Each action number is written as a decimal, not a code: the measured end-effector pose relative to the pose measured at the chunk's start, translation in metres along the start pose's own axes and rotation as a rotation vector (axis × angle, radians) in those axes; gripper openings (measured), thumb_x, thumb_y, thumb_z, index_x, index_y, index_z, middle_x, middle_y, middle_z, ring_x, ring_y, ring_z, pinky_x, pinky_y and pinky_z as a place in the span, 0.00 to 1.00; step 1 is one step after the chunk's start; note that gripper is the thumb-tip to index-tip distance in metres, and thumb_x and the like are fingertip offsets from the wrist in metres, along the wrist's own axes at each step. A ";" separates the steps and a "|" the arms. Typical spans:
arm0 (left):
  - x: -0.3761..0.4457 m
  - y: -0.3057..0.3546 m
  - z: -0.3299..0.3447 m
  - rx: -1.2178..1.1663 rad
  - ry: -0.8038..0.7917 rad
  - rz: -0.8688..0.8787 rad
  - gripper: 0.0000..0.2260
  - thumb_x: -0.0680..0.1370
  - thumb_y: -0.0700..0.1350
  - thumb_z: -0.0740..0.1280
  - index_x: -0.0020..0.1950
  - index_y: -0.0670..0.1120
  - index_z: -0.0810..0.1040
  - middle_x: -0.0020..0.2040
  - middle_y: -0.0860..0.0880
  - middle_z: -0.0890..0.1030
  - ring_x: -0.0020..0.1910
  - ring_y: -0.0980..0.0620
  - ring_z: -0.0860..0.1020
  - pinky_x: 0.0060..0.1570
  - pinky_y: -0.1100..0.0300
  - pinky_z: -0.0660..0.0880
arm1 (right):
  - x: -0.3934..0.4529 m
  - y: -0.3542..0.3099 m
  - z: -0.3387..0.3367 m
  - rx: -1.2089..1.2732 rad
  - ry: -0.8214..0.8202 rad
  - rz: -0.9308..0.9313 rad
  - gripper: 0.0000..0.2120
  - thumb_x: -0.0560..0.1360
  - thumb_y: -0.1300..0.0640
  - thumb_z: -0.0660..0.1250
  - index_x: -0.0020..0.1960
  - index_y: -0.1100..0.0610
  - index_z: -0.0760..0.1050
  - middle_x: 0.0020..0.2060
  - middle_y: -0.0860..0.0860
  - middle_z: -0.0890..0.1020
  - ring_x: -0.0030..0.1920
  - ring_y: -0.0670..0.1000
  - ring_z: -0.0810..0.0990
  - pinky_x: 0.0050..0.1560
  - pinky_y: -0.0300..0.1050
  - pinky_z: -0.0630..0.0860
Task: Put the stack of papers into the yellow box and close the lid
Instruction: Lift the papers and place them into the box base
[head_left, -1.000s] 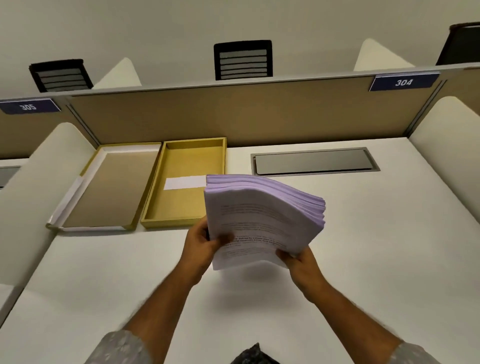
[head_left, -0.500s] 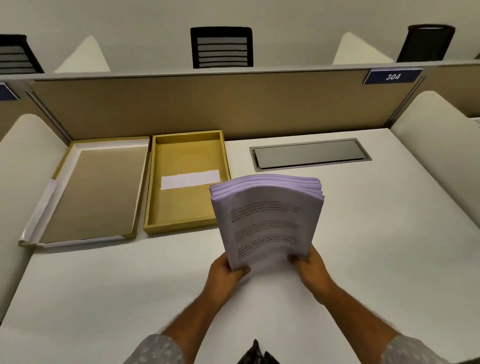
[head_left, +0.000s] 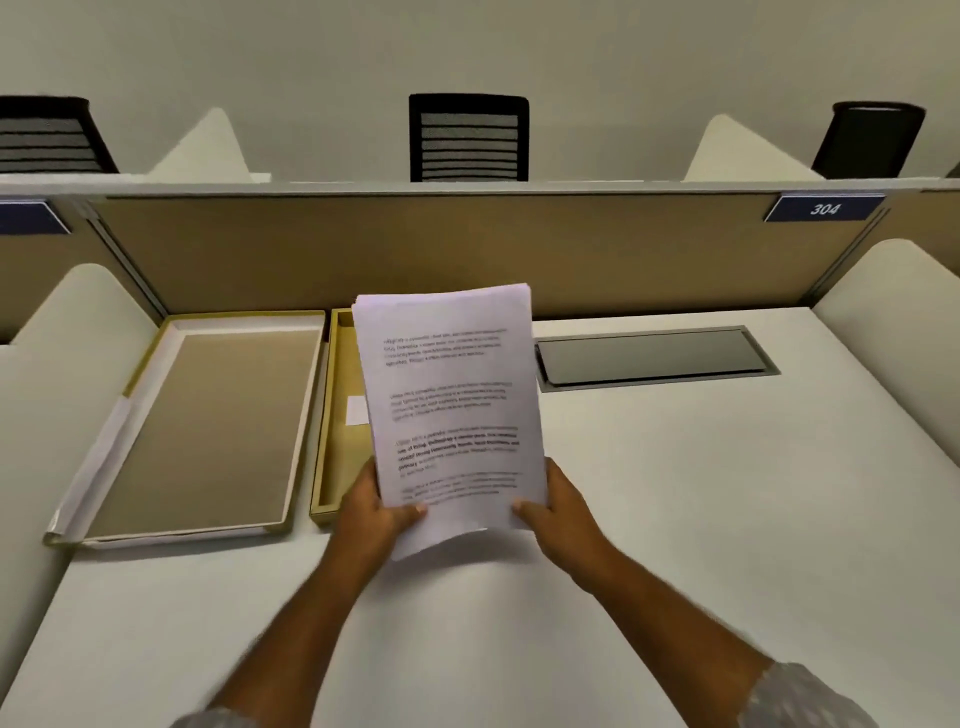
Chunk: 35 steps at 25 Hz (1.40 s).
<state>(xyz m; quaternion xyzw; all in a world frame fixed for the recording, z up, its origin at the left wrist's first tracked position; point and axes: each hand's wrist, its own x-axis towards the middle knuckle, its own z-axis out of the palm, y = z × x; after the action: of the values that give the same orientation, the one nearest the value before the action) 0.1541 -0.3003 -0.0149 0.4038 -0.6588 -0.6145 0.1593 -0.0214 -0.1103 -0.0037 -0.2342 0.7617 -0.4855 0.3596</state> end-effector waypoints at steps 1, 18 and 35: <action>0.014 0.007 -0.013 -0.007 -0.005 -0.010 0.29 0.71 0.32 0.79 0.64 0.58 0.78 0.56 0.56 0.86 0.53 0.55 0.85 0.50 0.57 0.83 | 0.014 -0.012 0.007 -0.010 -0.032 0.008 0.22 0.80 0.62 0.68 0.69 0.45 0.70 0.64 0.48 0.81 0.64 0.52 0.81 0.64 0.52 0.83; 0.108 -0.031 -0.026 0.022 0.097 -0.054 0.26 0.78 0.30 0.70 0.72 0.48 0.74 0.63 0.51 0.82 0.64 0.48 0.79 0.55 0.65 0.75 | 0.135 -0.020 0.070 -0.260 0.012 0.162 0.27 0.79 0.66 0.69 0.77 0.57 0.70 0.70 0.57 0.79 0.61 0.56 0.79 0.65 0.60 0.82; 0.012 -0.056 -0.091 -0.303 0.932 -0.124 0.08 0.80 0.45 0.73 0.58 0.50 0.79 0.49 0.51 0.83 0.49 0.43 0.84 0.47 0.52 0.83 | 0.102 -0.063 0.076 -0.904 0.131 -0.084 0.15 0.77 0.42 0.71 0.57 0.50 0.84 0.44 0.47 0.85 0.41 0.48 0.80 0.41 0.42 0.75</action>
<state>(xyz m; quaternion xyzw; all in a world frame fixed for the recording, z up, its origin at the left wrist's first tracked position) 0.2297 -0.3660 -0.0530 0.6464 -0.3955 -0.4656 0.4571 -0.0266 -0.2518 0.0006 -0.3673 0.9079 -0.1324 0.1524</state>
